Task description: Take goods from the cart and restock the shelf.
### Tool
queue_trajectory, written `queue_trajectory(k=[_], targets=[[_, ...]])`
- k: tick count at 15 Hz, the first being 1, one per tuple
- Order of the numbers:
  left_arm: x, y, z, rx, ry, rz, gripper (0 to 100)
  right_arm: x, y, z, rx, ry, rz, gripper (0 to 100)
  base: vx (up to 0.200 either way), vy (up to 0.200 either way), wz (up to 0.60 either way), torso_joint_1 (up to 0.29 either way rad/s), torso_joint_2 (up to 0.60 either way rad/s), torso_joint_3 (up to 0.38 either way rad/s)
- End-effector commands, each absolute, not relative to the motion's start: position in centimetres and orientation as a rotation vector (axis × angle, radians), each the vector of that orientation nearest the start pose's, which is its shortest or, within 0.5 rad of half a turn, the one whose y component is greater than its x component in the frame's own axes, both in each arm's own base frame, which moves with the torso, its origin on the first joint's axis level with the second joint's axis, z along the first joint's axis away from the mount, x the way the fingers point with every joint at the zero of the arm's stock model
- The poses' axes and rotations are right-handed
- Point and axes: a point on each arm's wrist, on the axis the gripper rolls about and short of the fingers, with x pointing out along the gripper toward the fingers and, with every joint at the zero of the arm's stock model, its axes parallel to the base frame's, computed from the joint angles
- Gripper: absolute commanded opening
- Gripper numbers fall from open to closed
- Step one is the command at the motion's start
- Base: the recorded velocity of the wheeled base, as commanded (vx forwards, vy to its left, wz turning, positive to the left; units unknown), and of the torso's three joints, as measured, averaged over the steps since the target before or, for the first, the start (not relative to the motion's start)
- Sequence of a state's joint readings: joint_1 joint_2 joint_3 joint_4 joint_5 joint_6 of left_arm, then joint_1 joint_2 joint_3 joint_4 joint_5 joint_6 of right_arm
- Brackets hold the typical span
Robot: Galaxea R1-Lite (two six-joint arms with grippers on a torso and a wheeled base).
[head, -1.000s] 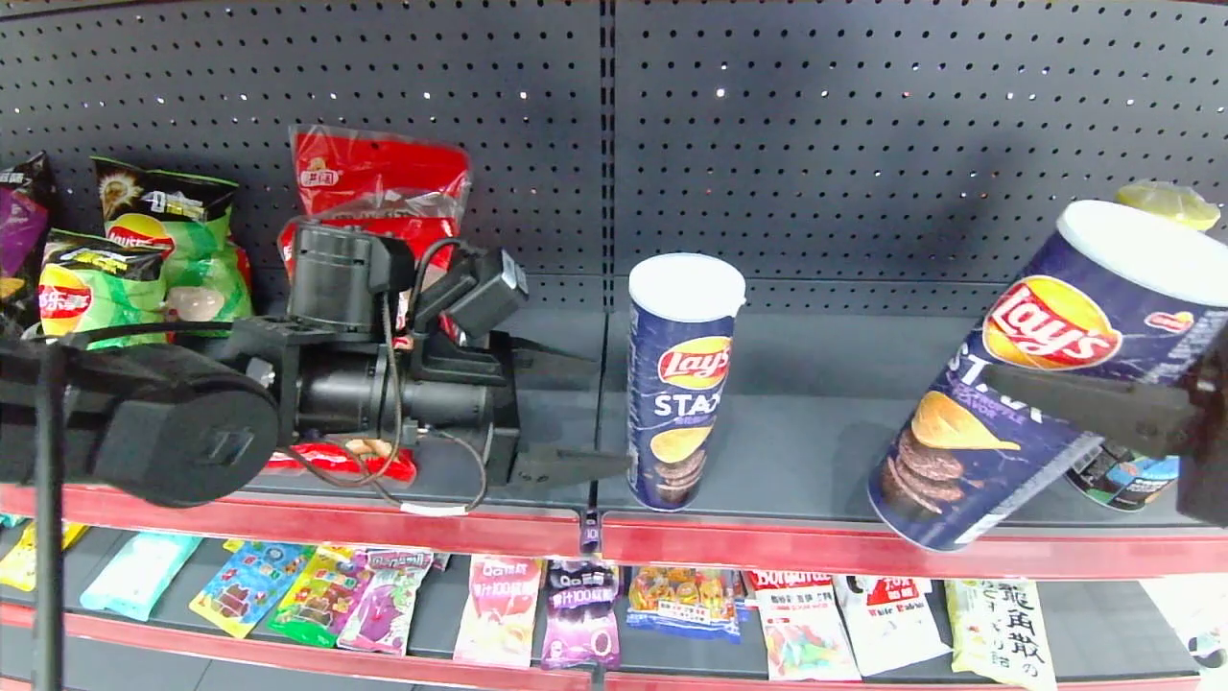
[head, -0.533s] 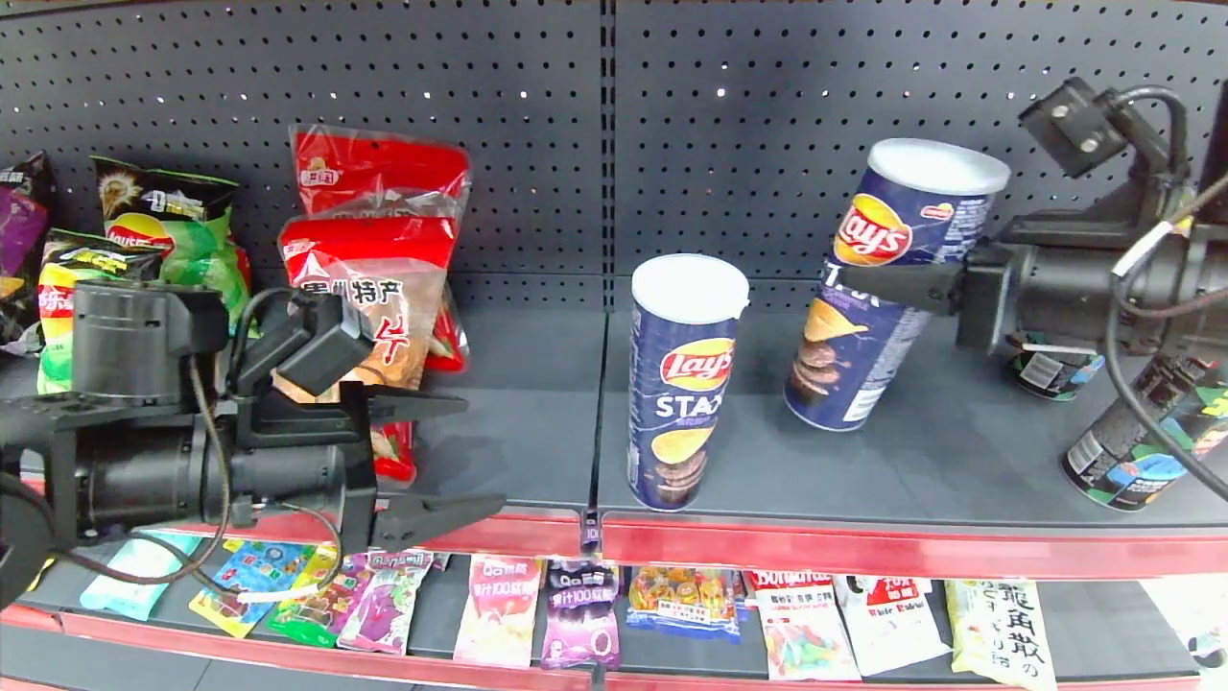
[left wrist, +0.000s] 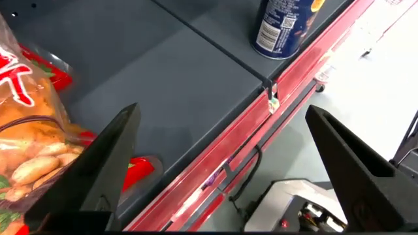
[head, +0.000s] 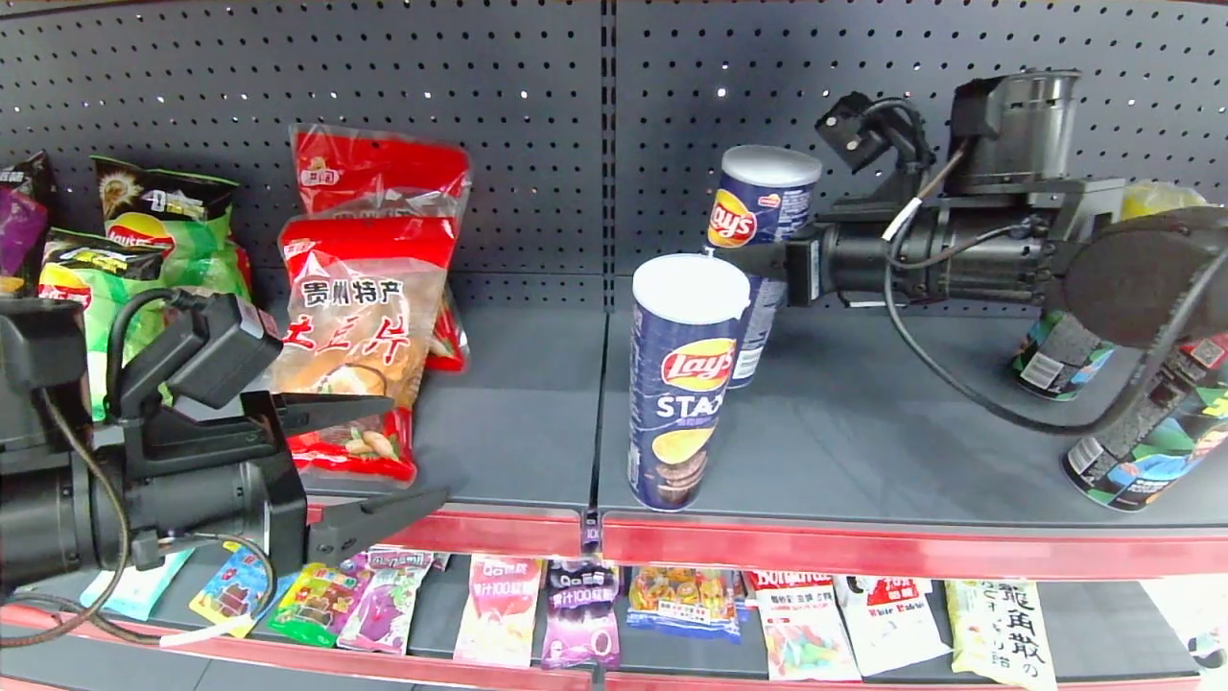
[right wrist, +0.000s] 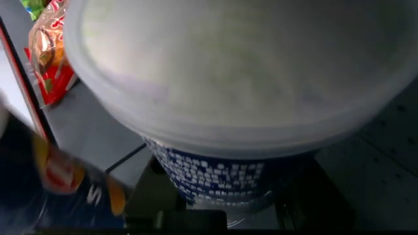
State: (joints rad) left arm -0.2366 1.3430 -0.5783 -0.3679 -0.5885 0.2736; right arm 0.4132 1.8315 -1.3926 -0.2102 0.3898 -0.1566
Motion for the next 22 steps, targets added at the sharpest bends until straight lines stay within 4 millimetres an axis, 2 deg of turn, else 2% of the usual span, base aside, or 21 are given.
queue_trajectory(k=[1,6,14,15,20,22], targets=[[19.0,-5.9,19.0,0.184,0.277,-0.86,100,35.4,17.2,24.2,-0.152,0.207,0.837,0,0.0,0.0,0.0,0.0,0.0,0.0],[19.1,-5.8,19.1,0.178,0.274,-0.855,100,37.0,17.9,23.6,-0.149,0.204,0.847,0,0.0,0.0,0.0,0.0,0.0,0.0],[19.1,-5.9,19.1,0.178,0.274,-0.855,100,37.0,18.0,23.1,-0.148,0.216,0.865,0,0.0,0.0,0.0,0.0,0.0,0.0],[19.1,-5.9,19.1,0.178,0.274,-0.855,100,37.0,18.0,23.0,-0.149,0.22,0.865,100,0.0,0.0,0.0,0.0,0.0,0.0],[19.2,-5.9,18.9,0.177,0.28,-0.854,100,36.4,17.5,23.8,-0.145,0.207,0.853,100,0.0,0.0,0.0,0.0,0.0,0.0],[19.2,-5.8,19.0,0.183,0.281,-0.835,100,34.9,16.7,24.4,-0.144,0.211,0.846,100,0.0,0.0,0.0,0.0,0.0,0.0]])
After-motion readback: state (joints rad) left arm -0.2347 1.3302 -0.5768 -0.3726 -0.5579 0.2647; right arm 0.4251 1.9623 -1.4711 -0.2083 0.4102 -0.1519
